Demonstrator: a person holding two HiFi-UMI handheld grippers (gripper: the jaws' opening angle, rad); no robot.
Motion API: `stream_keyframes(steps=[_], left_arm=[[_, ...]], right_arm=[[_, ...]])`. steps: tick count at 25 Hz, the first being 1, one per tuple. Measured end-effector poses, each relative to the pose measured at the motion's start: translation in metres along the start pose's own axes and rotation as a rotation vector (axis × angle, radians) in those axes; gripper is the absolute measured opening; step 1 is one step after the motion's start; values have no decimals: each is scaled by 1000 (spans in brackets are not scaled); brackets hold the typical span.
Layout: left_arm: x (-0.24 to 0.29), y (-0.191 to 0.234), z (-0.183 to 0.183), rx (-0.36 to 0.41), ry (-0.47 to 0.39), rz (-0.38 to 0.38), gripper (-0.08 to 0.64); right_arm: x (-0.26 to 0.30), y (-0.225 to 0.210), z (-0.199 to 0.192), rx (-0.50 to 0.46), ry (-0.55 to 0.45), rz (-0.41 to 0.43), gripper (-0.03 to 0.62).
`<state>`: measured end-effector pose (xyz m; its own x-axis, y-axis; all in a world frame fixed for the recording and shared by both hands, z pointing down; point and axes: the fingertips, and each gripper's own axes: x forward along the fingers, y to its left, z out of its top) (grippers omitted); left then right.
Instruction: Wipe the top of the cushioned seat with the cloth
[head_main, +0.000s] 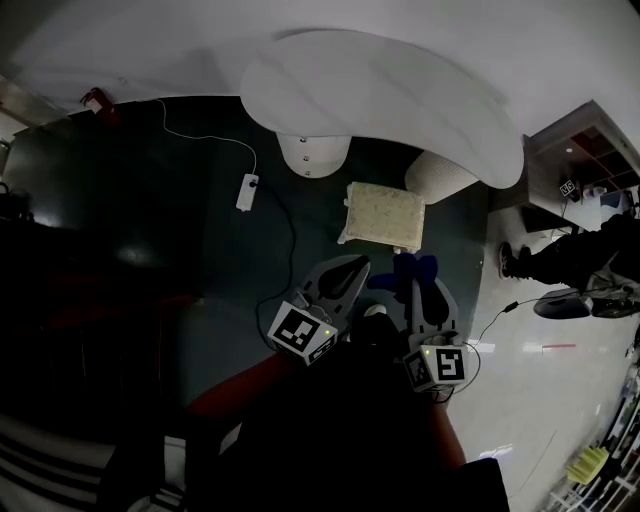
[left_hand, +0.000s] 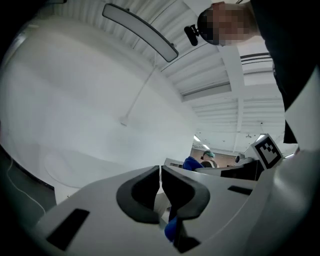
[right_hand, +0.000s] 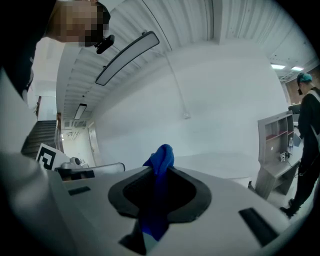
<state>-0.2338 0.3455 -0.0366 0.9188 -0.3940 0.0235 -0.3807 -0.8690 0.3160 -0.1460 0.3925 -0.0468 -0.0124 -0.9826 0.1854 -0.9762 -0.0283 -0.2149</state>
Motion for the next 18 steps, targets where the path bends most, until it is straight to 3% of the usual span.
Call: stream_keyframes(steps=[9,15,18], left_arm=[[8,36,-13,-43,9,90,23],[46,65,-15,2,32,126,23],[76,75,-19,16,37,93,23]], right_arm=[[31,-15,-7,15,23,28,98],[84,-58,-14,52,19,56,98],[119,-91,-23,69,35,72,98]])
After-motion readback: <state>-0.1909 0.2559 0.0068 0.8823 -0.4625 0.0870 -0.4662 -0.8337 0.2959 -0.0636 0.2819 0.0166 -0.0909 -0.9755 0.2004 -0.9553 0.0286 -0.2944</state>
